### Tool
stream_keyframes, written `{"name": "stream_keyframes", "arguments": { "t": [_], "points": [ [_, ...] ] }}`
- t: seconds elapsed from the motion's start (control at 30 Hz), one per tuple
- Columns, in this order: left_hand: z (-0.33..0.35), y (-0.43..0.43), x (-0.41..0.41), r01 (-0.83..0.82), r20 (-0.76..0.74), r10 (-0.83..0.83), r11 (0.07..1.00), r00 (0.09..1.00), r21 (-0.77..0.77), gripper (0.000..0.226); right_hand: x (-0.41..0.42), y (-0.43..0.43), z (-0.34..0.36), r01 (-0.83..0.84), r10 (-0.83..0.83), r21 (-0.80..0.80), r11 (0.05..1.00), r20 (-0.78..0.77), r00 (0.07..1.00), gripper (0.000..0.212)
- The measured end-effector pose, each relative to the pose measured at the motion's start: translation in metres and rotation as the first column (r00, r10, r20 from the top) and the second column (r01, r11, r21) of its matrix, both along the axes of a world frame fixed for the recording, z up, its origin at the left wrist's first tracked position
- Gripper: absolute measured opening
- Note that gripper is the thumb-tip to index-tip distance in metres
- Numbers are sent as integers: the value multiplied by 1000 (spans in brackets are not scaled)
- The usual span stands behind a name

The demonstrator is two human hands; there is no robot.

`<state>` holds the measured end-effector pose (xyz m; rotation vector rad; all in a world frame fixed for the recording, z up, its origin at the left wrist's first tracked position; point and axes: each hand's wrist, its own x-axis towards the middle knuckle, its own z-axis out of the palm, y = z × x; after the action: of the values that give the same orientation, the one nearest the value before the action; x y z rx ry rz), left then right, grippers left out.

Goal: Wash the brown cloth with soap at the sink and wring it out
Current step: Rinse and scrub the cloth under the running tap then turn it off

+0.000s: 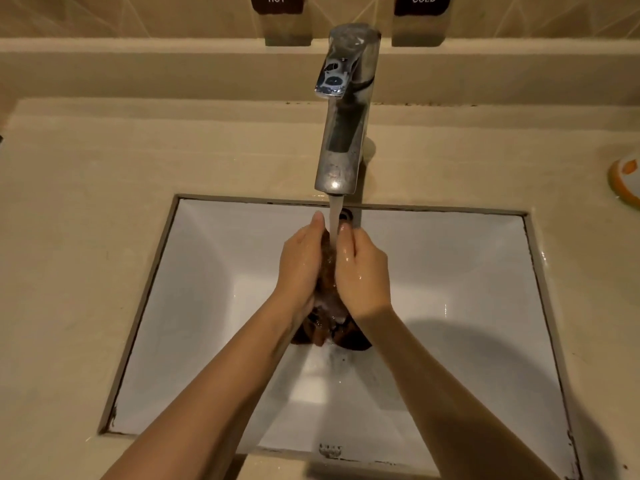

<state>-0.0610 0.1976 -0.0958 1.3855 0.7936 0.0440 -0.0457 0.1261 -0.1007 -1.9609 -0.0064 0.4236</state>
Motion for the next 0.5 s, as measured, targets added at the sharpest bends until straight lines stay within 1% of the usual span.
{"name": "stream_keyframes", "arguments": {
  "t": [0.07,0.1,0.13,0.2,0.27,0.33,0.37,0.43,0.47,0.5],
  "points": [
    [0,-3,3,-20,-18,20,1000,1000,-3,47,-7,2,4,-47,49,-34,998,82,995,32],
    [-1,-6,2,-7,-28,7,1000,1000,10,44,-4,3,4,-13,17,-39,999,107,994,30],
    [-2,-11,1,17,-19,-16,999,1000,31,38,2,4,0,37,-33,-32,999,98,995,27],
    [-5,-19,-5,43,2,-43,998,999,53,33,15,3,-6,110,-110,-10,994,5,994,26],
    [-5,-17,-9,17,-2,-17,999,1000,32,40,18,0,-13,130,-128,51,990,-37,991,28],
    [-5,-11,-7,8,-6,-8,1000,1000,24,48,10,-2,-15,101,-97,79,992,-53,994,34],
    [-5,-8,-5,-2,-3,2,1000,1000,20,50,3,-2,-14,63,-58,66,996,-66,996,36],
    [-9,-6,-1,-36,-46,37,999,998,21,53,-8,0,-11,-30,30,7,1000,-60,998,34],
    [-10,-7,-1,-51,-66,49,999,997,-17,52,-11,1,-11,-47,45,-33,998,-44,998,33],
    [-11,-10,-3,-44,-87,39,997,995,-55,49,-9,2,-12,-22,20,-64,998,-34,999,32]
  ]
}}
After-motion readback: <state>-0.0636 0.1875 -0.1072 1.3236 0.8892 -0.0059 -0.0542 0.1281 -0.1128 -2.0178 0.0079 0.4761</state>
